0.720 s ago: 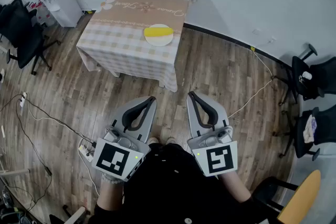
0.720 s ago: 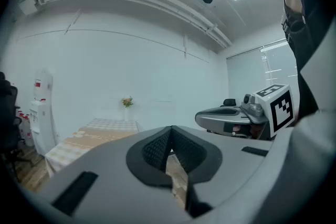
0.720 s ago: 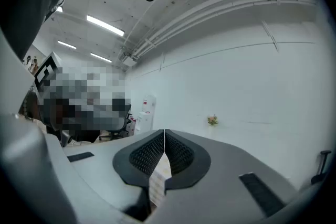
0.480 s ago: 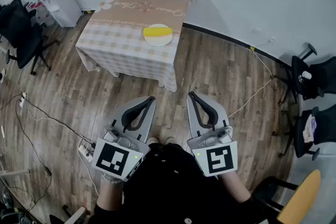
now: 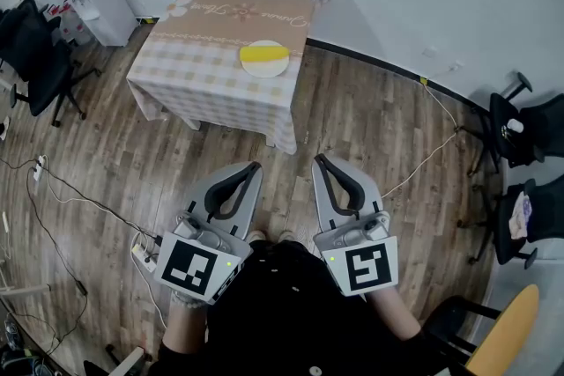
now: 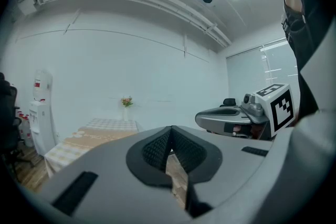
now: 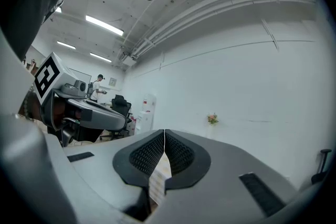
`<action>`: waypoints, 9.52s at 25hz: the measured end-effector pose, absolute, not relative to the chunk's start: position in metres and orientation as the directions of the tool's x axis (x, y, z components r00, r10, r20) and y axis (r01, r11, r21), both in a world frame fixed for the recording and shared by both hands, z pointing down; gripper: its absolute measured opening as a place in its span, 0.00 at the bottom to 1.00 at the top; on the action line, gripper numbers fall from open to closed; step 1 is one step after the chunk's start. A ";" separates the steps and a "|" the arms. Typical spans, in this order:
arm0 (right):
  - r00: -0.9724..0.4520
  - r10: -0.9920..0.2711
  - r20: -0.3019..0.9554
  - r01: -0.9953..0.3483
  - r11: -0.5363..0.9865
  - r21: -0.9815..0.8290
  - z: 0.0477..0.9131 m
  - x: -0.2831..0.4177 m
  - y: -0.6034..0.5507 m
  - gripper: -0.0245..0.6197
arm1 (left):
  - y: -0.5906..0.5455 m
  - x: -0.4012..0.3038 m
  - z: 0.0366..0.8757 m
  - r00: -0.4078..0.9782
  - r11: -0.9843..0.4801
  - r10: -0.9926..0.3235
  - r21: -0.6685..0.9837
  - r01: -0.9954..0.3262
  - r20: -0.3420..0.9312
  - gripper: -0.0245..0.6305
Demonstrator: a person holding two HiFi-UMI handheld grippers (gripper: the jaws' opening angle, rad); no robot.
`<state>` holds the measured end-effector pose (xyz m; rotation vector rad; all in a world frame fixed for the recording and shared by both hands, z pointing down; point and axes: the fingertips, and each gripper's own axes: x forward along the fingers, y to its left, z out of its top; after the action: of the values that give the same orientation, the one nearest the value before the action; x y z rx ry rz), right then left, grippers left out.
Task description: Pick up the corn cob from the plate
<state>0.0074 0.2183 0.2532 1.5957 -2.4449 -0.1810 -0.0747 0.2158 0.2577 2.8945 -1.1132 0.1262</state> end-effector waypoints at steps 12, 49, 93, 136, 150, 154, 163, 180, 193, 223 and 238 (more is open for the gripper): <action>-0.375 -0.919 0.122 -0.900 0.392 0.189 0.255 0.009 0.219 0.10 | 0.216 -0.074 0.259 0.746 -0.748 -0.659 0.015 -0.663 0.095 0.06; -0.289 -0.953 0.086 -0.930 0.301 0.210 0.253 -0.053 0.230 0.10 | 0.225 -0.145 0.263 0.772 -0.772 -0.627 0.053 -0.634 0.107 0.06; -0.359 -0.927 0.107 -0.906 0.374 0.200 0.264 0.024 0.068 0.10 | 0.067 -0.074 0.272 0.718 -0.718 -0.693 0.025 -0.695 0.068 0.06; -0.474 -0.870 0.135 -0.863 0.490 0.125 0.287 0.125 -0.083 0.10 | -0.072 0.015 0.288 0.585 -0.589 -0.794 0.024 -0.807 0.168 0.06; -0.447 -0.880 0.159 -0.876 0.467 0.123 0.293 0.120 -0.100 0.10 | -0.097 0.005 0.294 0.598 -0.607 -0.779 0.012 -0.794 0.189 0.06; -0.436 -0.886 0.159 -0.880 0.457 0.132 0.294 0.114 -0.109 0.10 | -0.109 -0.004 0.298 0.604 -0.612 -0.774 0.020 -0.791 0.190 0.06; -0.388 -0.900 0.196 -0.900 0.416 0.127 0.306 0.098 -0.132 0.10 | -0.140 -0.019 0.317 0.638 -0.651 -0.737 0.018 -0.759 0.224 0.06; -0.268 -0.928 0.257 -0.943 0.307 0.126 0.324 0.098 -0.161 0.10 | -0.191 -0.009 0.353 0.717 -0.761 -0.612 0.001 -0.649 0.334 0.08; -0.200 -0.926 0.319 -0.963 0.247 0.111 0.343 0.110 -0.160 0.10 | -0.205 0.014 0.412 0.766 -0.879 -0.456 -0.092 -0.469 0.453 0.37; -0.135 -0.894 0.427 -0.982 0.179 0.065 0.378 0.120 -0.140 0.10 | -0.210 0.015 0.572 0.590 -0.981 -0.151 -0.047 -0.187 0.793 0.45; -0.147 -0.883 0.445 -0.982 0.185 0.043 0.387 0.113 -0.139 0.10 | -0.210 0.019 0.595 0.510 -0.995 -0.087 -0.101 -0.001 0.856 0.46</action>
<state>0.1134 -0.1389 0.3870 1.7564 -2.0974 0.3651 0.0187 -0.2100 0.5949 2.8044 -0.0822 1.5973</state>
